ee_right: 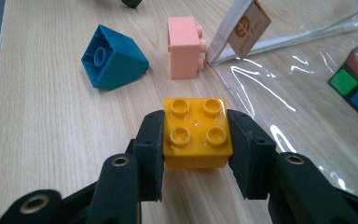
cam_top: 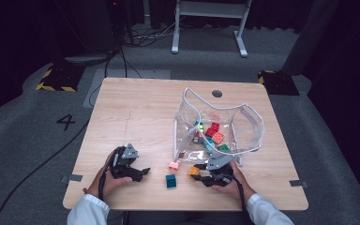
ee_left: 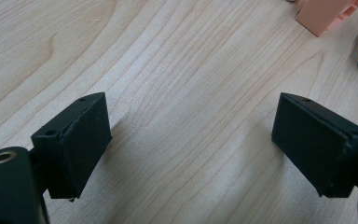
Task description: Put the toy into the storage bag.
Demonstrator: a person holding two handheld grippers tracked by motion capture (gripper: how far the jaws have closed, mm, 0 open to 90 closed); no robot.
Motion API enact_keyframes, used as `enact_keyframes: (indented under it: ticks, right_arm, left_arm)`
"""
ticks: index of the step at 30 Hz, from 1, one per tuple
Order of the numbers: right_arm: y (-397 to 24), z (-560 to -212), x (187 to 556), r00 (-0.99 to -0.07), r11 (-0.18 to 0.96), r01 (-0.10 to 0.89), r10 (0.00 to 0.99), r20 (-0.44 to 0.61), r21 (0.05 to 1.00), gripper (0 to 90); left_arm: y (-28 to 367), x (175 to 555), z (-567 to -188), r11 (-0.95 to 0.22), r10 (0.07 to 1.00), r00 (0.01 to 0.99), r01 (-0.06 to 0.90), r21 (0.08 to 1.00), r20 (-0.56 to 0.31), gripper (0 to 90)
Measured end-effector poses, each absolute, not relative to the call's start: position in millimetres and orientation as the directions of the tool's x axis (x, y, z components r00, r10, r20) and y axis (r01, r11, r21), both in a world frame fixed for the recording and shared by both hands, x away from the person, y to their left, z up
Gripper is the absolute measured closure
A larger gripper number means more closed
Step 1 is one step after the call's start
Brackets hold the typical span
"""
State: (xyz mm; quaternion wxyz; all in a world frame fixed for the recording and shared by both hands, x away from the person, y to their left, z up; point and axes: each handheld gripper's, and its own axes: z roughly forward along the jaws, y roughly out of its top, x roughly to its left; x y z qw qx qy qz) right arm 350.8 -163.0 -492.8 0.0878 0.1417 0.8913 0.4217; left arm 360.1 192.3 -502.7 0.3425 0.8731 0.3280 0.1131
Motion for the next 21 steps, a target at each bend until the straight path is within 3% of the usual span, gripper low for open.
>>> enact_keyframes:
  ticks: [21]
  right_arm:
    - [-201.4, -485.2, 338.6, -0.926, 0.596, 0.202, 0.376, -0.048, 0.777, 59.3]
  left_arm:
    - [192.3, 360.1, -502.7, -0.550, 0.650, 0.759, 0.495, 0.672, -0.027, 11.7]
